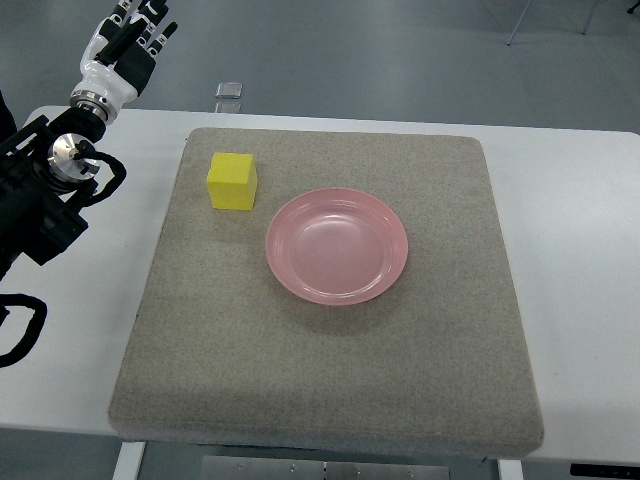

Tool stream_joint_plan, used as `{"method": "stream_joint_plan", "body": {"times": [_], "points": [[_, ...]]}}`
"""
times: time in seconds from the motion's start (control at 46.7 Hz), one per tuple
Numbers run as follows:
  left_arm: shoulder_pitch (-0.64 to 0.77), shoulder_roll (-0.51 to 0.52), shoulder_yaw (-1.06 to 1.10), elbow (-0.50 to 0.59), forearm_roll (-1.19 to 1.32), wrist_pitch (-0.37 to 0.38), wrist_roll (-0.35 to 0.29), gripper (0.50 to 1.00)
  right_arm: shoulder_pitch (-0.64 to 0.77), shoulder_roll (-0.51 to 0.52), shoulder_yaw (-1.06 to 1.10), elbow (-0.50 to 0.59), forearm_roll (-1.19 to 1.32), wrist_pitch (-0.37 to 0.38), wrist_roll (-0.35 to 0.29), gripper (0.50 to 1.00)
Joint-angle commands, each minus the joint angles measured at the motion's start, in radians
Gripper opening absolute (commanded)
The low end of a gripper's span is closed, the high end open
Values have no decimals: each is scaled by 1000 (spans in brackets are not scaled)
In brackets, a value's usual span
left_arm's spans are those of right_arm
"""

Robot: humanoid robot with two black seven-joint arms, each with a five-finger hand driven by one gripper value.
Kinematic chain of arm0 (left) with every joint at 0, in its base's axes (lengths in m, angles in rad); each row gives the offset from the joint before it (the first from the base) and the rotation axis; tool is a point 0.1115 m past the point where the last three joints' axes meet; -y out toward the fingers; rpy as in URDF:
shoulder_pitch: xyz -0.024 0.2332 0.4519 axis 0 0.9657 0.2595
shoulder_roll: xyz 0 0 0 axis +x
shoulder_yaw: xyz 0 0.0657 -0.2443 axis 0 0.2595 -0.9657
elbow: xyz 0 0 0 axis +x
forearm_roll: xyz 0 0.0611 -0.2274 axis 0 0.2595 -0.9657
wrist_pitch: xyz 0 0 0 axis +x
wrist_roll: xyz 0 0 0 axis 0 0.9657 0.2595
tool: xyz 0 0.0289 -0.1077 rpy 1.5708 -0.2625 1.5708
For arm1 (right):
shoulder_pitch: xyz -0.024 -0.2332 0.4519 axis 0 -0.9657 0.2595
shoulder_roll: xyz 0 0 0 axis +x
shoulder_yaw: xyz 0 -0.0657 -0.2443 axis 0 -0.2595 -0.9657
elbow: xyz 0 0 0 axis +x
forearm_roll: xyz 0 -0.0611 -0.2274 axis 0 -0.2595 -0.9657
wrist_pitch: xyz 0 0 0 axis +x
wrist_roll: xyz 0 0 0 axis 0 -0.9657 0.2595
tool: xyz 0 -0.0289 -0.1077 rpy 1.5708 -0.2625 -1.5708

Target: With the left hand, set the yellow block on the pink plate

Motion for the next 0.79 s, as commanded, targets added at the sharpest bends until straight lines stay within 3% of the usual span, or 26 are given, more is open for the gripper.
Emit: {"method": "stream_joint_plan", "body": {"times": [0.0,0.15,0.77], "points": [[0,0,0,2,1,3,-3,990,0,0,1,0,0,0,1,924],[2,0,0,2,1,5,-31,992,0,0,-1,0,0,0,0,924],[-5,0,8,-12,6,38,-31,992,0,0,-1,0,0,0,0,924]]}}
